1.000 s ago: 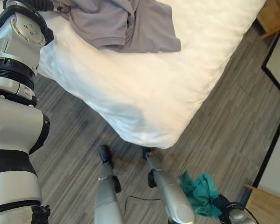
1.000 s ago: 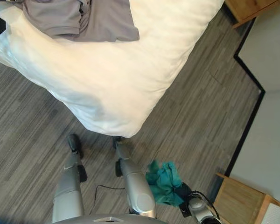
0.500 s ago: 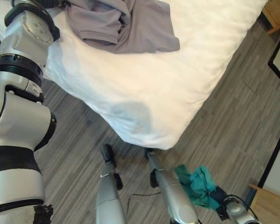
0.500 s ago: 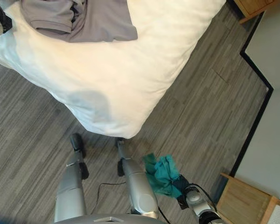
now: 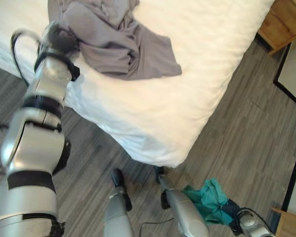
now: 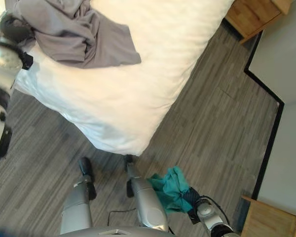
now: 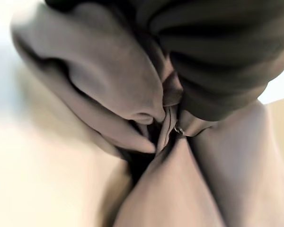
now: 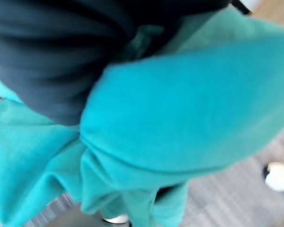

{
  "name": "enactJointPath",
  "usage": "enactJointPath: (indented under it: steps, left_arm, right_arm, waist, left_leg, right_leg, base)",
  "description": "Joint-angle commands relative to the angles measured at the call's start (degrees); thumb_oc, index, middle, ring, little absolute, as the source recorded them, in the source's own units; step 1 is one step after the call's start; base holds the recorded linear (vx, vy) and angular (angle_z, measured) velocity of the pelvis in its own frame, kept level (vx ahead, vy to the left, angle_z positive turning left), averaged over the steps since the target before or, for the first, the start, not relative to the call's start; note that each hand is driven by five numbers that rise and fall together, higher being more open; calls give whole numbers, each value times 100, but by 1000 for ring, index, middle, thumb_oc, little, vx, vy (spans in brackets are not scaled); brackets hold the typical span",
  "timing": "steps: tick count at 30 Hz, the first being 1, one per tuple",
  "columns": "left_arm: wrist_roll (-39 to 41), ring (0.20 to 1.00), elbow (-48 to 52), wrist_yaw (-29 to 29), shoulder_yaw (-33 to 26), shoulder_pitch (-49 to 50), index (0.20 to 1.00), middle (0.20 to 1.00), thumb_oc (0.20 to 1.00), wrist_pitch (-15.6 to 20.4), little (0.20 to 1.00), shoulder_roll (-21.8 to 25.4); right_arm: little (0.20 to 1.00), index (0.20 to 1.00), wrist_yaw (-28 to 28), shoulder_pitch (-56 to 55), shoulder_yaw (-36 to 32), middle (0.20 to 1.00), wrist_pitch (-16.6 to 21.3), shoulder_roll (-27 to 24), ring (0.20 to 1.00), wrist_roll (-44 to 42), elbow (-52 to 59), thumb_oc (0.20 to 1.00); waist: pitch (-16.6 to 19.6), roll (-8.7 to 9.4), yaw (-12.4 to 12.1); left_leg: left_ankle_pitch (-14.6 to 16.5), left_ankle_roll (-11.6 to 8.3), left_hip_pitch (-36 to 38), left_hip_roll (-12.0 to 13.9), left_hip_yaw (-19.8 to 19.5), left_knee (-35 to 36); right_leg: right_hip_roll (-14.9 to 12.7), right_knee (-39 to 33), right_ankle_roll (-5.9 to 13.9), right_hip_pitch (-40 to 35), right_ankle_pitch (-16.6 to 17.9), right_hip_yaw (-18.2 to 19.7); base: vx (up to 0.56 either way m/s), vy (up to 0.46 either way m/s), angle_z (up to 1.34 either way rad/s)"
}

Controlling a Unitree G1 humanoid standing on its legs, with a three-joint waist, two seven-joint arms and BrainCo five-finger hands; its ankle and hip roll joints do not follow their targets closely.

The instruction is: Pick up bed clothes into laundry basket.

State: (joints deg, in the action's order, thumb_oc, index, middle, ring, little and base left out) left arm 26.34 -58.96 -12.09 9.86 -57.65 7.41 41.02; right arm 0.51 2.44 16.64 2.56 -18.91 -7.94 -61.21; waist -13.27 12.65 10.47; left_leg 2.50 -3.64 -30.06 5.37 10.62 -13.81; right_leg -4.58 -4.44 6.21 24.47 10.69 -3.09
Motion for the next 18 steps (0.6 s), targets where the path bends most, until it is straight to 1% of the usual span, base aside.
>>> enactJointPath:
  steps: [1, 2, 3, 4, 5, 6, 7, 8, 9, 10, 11, 15, 18]
  left_arm:
    - [1607, 200, 1096, -17, -302, 863, 200, 200, 200, 705, 200, 131]
    - [1595, 200, 1133, -31, -333, 907, 200, 200, 200, 697, 200, 123]
    - [1855, 200, 2240, -68, -866, 2121, 200, 200, 200, 929, 200, -152]
    - [1868, 200, 2661, -56, -1141, 2798, 200, 200, 200, 963, 200, -329]
    - [1852, 200, 2706, -71, -1170, 2849, 200, 200, 200, 950, 200, -348]
    - [1820, 200, 3264, 12, -1592, 3919, 200, 200, 200, 980, 200, -733]
    - [1817, 200, 3272, 9, -1596, 3927, 200, 200, 200, 977, 200, -737]
    - [1891, 200, 3226, 113, -1797, 4414, 200, 200, 200, 907, 200, -946]
    - [1923, 200, 3468, 195, -2058, 5013, 200, 200, 200, 898, 200, -1184]
    - [1925, 200, 3599, 216, -2132, 5364, 200, 200, 200, 843, 200, -1333]
    - [1916, 200, 3547, 305, -2245, 5586, 200, 200, 200, 737, 200, -1430]
    - [1884, 200, 3868, 395, -2501, 6088, 200, 200, 200, 679, 200, -1713]
    - [1541, 200, 4316, 353, -2562, 6288, 200, 200, 200, 649, 200, -1737]
  right_arm:
    - [200, 200, -402, 167, -819, 200, -36, -576, 200, -867, -328, 200]
    - [200, 200, -401, 161, -808, 200, -37, -590, 200, -867, -324, 200]
    - [200, 200, -579, -22, -1414, 200, 30, -770, 200, -1021, -125, 200]
    - [200, 200, -696, -55, -1714, 200, 77, -878, 200, -1114, 143, 200]
    - [200, 200, -700, -73, -1704, 200, 67, -892, 200, -1112, 162, 200]
    - [200, 200, -847, -245, -2331, 200, 220, -1027, 200, -1372, 726, 200]
    - [200, 200, -848, -250, -2329, 200, 217, -1029, 200, -1372, 731, 200]
    - [200, 200, -883, -398, -2657, 200, 328, -1021, 200, -1508, 1190, 200]
    - [200, 200, -851, -516, -3079, 200, 498, -1007, 200, -1798, 1617, 200]
    - [200, 200, -843, -570, -3239, 200, 590, -974, 200, -1991, 1926, 200]
    - [200, 200, -848, -677, -3331, 200, 593, -947, 200, -1863, 2304, 200]
    - [200, 200, -913, -644, -3571, 200, 716, -995, 200, -1694, 3622, 200]
    - [200, 200, -924, -557, -3613, 200, 742, -971, 200, -1594, 4280, 200]
  waist:
    - [-433, -409, -290]
    - [-422, -413, -274]
    - [-438, -517, -447]
    - [-417, -574, -502]
    - [-400, -581, -486]
    - [-325, -674, -554]
    - [-318, -675, -551]
    - [-272, -721, -573]
    - [-150, -785, -606]
    - [-94, -846, -631]
    - [-19, -879, -642]
    - [303, -1009, -735]
    - [531, -1082, -799]
  left_leg:
    - [-570, -116, 1403, -136, -72, 1881]
    - [-599, -113, 1387, -143, -71, 1881]
    - [-517, -93, 1640, -203, -82, 1881]
    - [-490, -82, 1740, -219, -87, 1881]
    - [-518, -80, 1724, -224, -86, 1881]
    - [-466, -53, 1931, -256, -79, 1881]
    - [-468, -53, 1926, -256, -79, 1881]
    - [-456, -41, 2034, -268, -74, 1881]
    - [-426, -11, 2203, -283, -60, 1881]
    - [-383, -3, 2349, -276, -65, 1881]
    - [-411, 8, 2419, -273, -65, 1881]
    - [-418, 17, 2687, -264, -115, 1881]
    - [-402, 41, 2946, -254, -161, 1881]
  right_leg:
    - [-174, -31, 454, -692, -183, -281]
    - [-180, -40, 451, -681, -159, -280]
    - [-214, -12, 422, -916, -262, -301]
    - [-226, -5, 409, -1004, -301, -299]
    - [-230, -13, 406, -993, -277, -298]
    - [-246, -4, 384, -1163, -350, -276]
    - [-247, -5, 384, -1159, -348, -276]
    - [-249, 7, 377, -1269, -384, -279]
    - [-253, 12, 350, -1433, -459, -266]
    - [-254, 28, 344, -1578, -531, -286]
    - [-268, 29, 325, -1655, -533, -308]
    - [-253, 128, 289, -1930, -679, -355]
    - [-238, 264, 246, -2177, -832, -375]
  base:
    - [49, 21, 4]
    - [68, 44, 2]
    - [67, 56, 6]
    - [67, 56, 5]
    - [57, 59, 3]
    - [33, 40, 5]
    - [71, 56, 19]
    - [79, 34, 9]
    - [107, 35, -2]
    - [85, 24, -6]
    - [30, -8, 4]
    - [22, -32, 11]
    - [13, -38, 10]
